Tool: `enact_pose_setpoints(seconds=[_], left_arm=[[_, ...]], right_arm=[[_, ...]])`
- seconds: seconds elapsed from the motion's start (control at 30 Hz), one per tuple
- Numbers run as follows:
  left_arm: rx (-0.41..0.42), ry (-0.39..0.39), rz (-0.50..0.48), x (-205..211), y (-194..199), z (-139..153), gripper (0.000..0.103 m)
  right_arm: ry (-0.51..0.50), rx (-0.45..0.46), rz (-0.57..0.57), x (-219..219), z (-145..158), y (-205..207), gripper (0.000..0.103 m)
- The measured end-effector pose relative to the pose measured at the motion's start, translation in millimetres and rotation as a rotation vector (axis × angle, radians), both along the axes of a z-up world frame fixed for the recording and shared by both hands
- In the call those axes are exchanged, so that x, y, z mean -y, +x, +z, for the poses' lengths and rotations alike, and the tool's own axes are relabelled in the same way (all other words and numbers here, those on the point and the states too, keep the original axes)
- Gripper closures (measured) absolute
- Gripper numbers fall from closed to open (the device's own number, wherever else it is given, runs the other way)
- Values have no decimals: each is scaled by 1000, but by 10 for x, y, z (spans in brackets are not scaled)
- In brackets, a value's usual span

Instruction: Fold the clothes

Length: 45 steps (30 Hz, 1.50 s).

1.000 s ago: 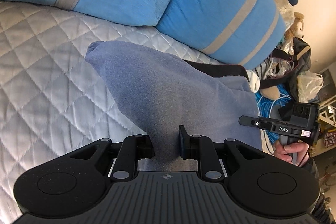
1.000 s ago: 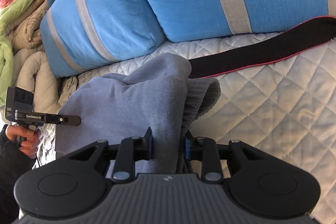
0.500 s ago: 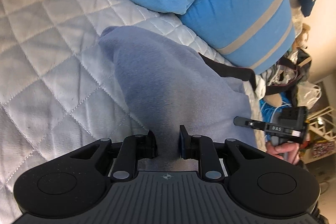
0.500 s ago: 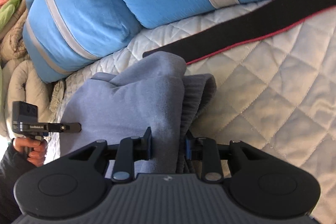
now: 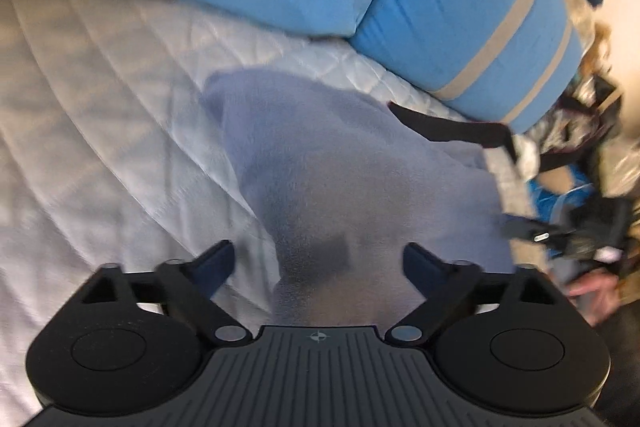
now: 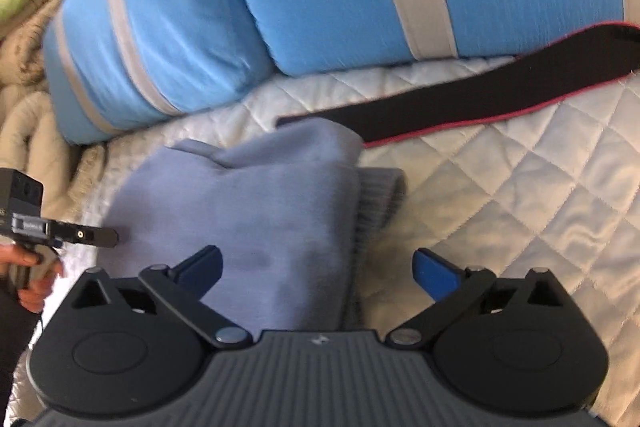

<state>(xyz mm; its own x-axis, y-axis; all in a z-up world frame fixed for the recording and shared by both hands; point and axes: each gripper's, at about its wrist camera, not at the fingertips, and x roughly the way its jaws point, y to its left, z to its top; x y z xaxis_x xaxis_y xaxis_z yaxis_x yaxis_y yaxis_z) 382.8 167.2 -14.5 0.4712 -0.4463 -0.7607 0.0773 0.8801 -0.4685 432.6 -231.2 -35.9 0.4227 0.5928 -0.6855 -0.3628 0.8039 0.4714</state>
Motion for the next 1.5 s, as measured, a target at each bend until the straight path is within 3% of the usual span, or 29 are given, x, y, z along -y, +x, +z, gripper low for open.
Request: enact_pose_setpoints(seconds=[0.13, 0.2, 0.37, 0.43, 0.53, 0.7, 0.8, 1.33, 1.5], left_arm=[[81, 184, 51, 172, -107, 177, 8], [135, 229, 89, 285, -141, 252, 8], [256, 261, 153, 593, -135, 332, 8], [275, 293, 160, 736, -64, 290, 8], [253, 267, 218, 781, 114, 108, 8], [274, 324, 235, 815, 308, -279, 5], [343, 349, 226, 834, 283, -412, 0], [372, 336, 229, 821, 239, -456, 0], [367, 315, 214, 787, 188, -310, 0]], right_arm=[[-71, 156, -51, -135, 262, -193, 0], [-106, 238, -88, -259, 370, -271, 0], [-140, 336, -140, -602, 480, -279, 0], [-154, 350, -143, -756, 451, -236, 0], [-199, 384, -154, -963, 297, -164, 0], [-260, 352, -192, -1092, -181, 81, 1], [-242, 356, -191, -1043, -345, 149, 1], [-205, 338, -192, -1015, -403, 193, 1], [-155, 319, -191, -930, -261, 184, 1]])
